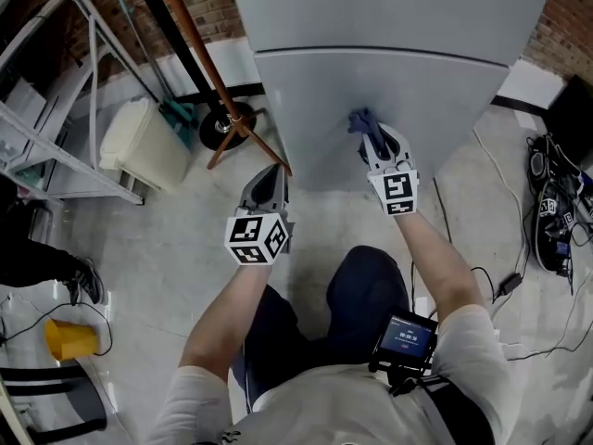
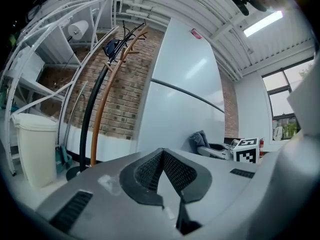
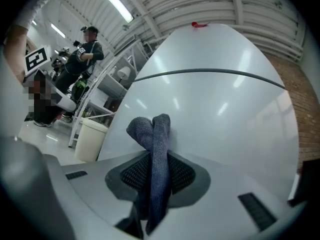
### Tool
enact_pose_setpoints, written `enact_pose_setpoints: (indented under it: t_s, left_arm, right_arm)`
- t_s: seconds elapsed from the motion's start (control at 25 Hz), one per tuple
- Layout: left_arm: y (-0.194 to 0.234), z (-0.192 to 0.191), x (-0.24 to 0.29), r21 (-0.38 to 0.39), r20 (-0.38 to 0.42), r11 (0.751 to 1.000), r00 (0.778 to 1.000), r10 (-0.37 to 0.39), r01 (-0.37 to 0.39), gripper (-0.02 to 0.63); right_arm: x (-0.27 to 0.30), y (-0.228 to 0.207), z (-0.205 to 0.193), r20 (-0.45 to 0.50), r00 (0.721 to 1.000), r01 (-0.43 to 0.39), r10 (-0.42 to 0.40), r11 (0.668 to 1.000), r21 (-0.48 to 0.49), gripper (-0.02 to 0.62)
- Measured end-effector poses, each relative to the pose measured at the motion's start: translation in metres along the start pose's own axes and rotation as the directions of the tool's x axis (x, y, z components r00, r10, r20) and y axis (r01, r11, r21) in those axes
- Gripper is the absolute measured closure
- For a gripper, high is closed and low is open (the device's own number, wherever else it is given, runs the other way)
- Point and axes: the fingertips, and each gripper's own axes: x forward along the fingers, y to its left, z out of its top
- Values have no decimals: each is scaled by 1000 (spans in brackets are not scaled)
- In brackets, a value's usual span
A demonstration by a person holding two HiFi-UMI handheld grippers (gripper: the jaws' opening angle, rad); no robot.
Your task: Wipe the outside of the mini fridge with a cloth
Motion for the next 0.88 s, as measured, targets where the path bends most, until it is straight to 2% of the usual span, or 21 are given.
enact_pose_setpoints:
  t_s: [0.36, 0.68, 0.88]
  left_arm:
    - [-40, -11, 27, -5, -14, 999, 998, -53, 53, 603]
    - [-67, -20, 47, -5, -30, 996, 996, -86, 86, 603]
    - [-80, -27, 52, -4, -40, 996, 995, -93, 93, 603]
  right_arm:
    - [-38, -74, -32, -44, 991, 126, -124, 990, 59, 508]
    - [-70, -140, -64, -103, 966, 247, -237, 963, 105, 508]
    - [-84, -166, -79, -128, 954, 287, -271, 951, 120, 509]
